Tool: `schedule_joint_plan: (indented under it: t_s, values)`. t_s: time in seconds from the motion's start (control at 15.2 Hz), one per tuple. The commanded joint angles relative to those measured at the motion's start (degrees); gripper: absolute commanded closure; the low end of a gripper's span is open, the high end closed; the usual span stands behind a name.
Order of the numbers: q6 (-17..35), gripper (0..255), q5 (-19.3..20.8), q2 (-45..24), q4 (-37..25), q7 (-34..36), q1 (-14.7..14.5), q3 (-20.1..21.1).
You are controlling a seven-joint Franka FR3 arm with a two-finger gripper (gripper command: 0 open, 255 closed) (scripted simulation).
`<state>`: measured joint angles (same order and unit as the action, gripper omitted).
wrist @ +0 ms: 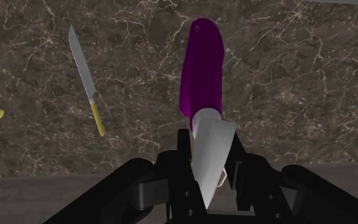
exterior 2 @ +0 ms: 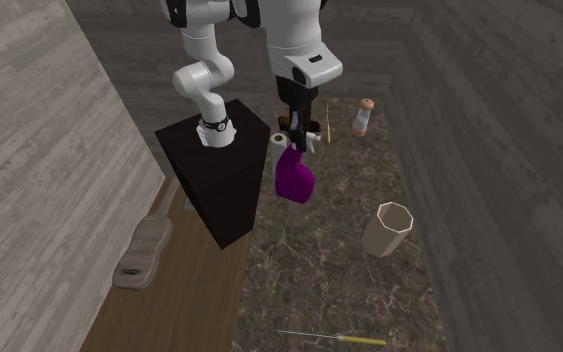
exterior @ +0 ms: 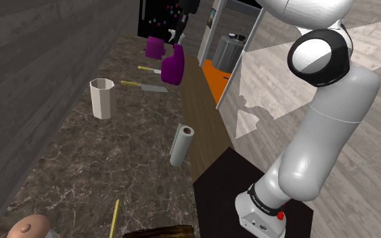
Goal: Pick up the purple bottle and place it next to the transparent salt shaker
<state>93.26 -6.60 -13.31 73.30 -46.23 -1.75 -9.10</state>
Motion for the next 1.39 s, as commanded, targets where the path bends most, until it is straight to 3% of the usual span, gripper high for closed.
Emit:
schedule_joint_plan:
  t_s: [0.0,0.66,0.92,1.32]
  values:
    - [-2.08,255,-0.15,-0.88,-2.95,0.1,0.16,-0.02]
    - [-13.16,255,-1.36,-7.08,-20.19,0.6,1.52,-0.09]
    - [-8.69,255,0.77,-0.4,-9.51,5.31,-3.13,1.31]
    - [-4.66,255,3.07,5.67,0.04,13.04,-8.7,4.32]
